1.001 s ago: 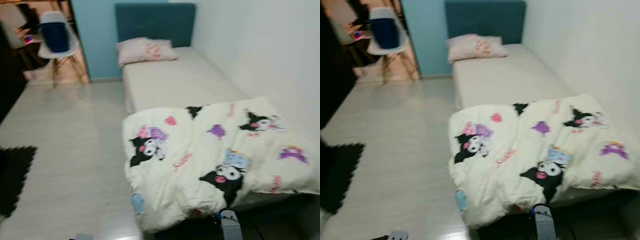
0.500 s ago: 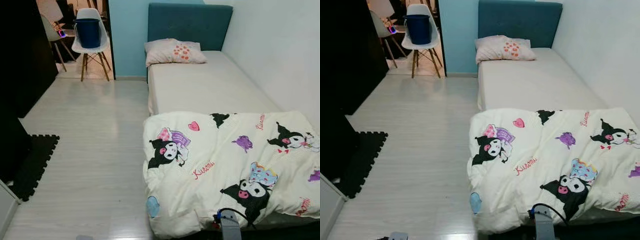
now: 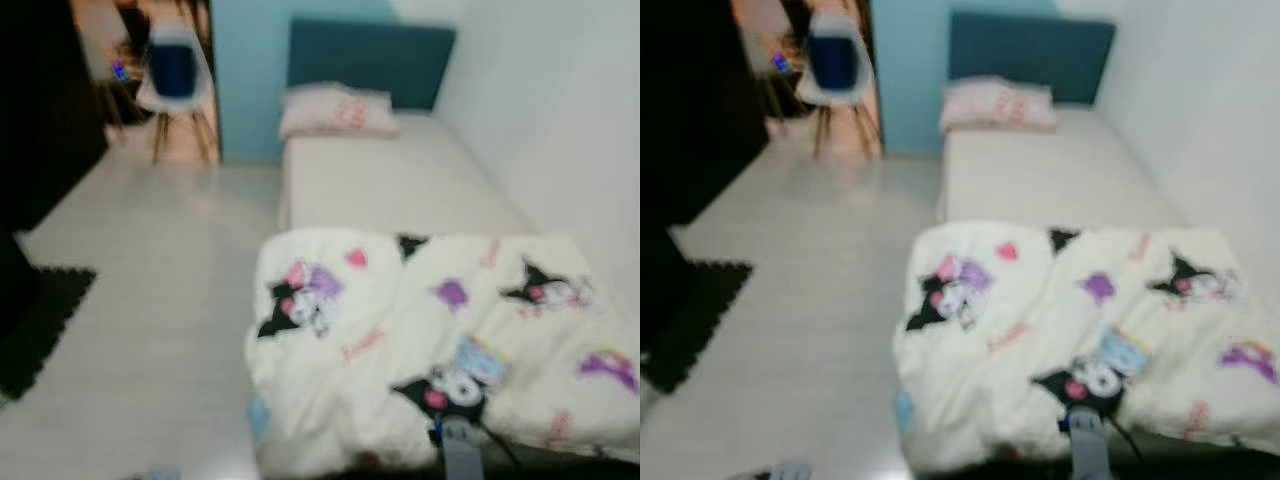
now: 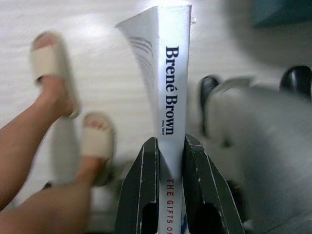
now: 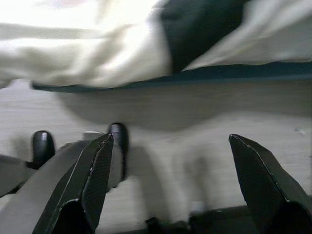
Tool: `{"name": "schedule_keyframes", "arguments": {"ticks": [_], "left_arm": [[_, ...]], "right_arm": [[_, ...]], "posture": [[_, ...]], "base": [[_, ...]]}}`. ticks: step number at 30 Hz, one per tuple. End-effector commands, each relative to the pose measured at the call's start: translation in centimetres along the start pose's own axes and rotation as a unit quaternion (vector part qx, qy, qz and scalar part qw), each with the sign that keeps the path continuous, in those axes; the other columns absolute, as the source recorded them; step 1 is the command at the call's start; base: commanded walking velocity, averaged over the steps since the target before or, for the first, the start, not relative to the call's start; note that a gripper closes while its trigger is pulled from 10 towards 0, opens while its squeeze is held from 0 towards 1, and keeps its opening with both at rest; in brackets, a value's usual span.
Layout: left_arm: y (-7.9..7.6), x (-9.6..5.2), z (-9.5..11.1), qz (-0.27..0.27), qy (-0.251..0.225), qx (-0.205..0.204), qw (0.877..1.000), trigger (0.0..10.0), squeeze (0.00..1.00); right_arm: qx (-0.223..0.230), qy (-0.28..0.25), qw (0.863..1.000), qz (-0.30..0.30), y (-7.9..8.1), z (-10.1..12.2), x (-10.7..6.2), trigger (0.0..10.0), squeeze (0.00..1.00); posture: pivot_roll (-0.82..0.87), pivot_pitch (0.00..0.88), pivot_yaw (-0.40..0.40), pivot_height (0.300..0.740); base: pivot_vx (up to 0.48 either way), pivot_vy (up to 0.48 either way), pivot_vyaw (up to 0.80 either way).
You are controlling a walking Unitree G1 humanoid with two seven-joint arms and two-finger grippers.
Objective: Clean up the room
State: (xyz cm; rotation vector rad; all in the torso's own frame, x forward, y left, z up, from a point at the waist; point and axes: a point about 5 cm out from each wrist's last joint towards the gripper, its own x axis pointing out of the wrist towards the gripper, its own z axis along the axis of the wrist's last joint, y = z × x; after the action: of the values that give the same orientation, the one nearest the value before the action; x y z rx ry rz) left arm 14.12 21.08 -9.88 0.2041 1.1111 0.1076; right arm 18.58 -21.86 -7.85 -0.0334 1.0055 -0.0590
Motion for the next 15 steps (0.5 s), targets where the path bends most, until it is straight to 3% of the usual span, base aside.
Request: {"name": "schedule_keyframes", "arguments": {"ticks": [1, 15], "left_arm": [[-0.70, -0.04, -0.16, -0.011, 0.005, -0.001, 1.000, 10.0, 0.00], [-0.27, -0.08, -0.58, -0.008, 0.008, 0.003, 1.000, 10.0, 0.00]], "right_arm": [[0.000, 0.001, 1.000, -0.005, -0.36, -0.03, -0.05, 10.0, 0.00], [-0.045, -0.022, 0.999, -0.004, -0.38, 0.58, -0.05, 10.0, 0.00]], "posture": [[-0.02, 0.000, -0.069, 0.740], [-0.03, 0.000, -0.059, 0.740]], "base": [[0.000, -0.446, 0.00], [0.000, -0.448, 0.00]]}}
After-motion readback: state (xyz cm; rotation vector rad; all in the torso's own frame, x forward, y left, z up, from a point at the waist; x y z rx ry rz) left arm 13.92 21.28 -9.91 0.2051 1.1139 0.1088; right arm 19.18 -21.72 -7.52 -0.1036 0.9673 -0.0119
